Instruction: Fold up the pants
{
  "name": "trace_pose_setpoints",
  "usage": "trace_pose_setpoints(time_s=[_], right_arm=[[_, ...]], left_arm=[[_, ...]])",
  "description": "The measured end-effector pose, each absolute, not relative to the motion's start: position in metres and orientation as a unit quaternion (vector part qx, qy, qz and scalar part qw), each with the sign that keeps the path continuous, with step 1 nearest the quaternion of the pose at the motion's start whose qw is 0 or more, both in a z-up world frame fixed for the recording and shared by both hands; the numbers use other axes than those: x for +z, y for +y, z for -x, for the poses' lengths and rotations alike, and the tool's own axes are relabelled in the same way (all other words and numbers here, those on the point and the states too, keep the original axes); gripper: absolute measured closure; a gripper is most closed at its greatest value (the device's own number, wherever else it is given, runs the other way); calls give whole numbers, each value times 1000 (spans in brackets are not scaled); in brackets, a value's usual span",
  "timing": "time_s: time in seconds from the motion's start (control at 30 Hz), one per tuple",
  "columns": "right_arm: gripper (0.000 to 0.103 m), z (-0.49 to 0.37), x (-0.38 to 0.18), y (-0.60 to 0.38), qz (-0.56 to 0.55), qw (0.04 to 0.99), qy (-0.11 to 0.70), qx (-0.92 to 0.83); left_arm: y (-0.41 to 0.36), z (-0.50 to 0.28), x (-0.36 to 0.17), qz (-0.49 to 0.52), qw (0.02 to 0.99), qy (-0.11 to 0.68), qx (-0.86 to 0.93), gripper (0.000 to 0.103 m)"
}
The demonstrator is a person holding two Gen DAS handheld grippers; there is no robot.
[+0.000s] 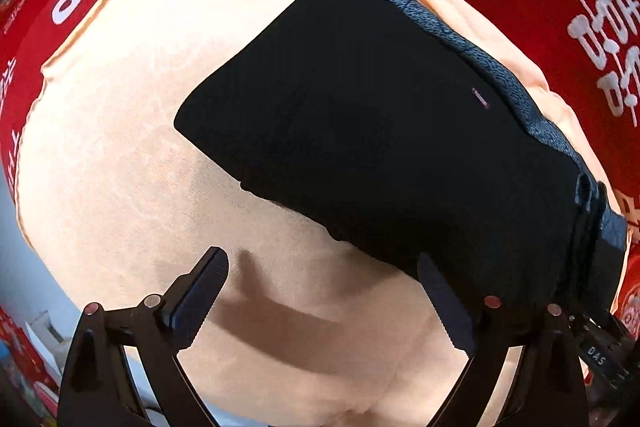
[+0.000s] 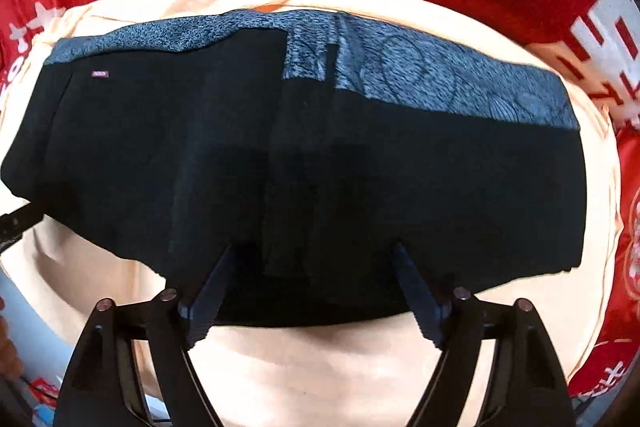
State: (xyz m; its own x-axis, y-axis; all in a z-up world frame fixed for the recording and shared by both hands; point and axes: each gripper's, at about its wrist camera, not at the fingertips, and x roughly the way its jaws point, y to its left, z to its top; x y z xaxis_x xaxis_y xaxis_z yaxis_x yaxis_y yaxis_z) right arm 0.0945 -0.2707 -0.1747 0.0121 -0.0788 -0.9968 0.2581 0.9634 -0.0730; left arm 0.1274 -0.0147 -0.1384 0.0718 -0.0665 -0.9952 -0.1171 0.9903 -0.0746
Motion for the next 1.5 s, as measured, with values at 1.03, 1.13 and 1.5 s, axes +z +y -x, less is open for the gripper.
trace_pose_setpoints(time_s=[1.03, 1.13, 1.5], right_arm=[[12, -100, -190, -262, -27, 709, 696, -108], [12, -99, -189, -262, -27, 710, 695, -107], [12, -92, -186, -261, -27, 717, 689, -98]], left_arm=[[57, -132, -140, 299, 732, 611, -44, 7], [40, -141, -144, 303, 732, 608, -49, 6], [2, -160, -137, 296, 750, 588, -65, 1]])
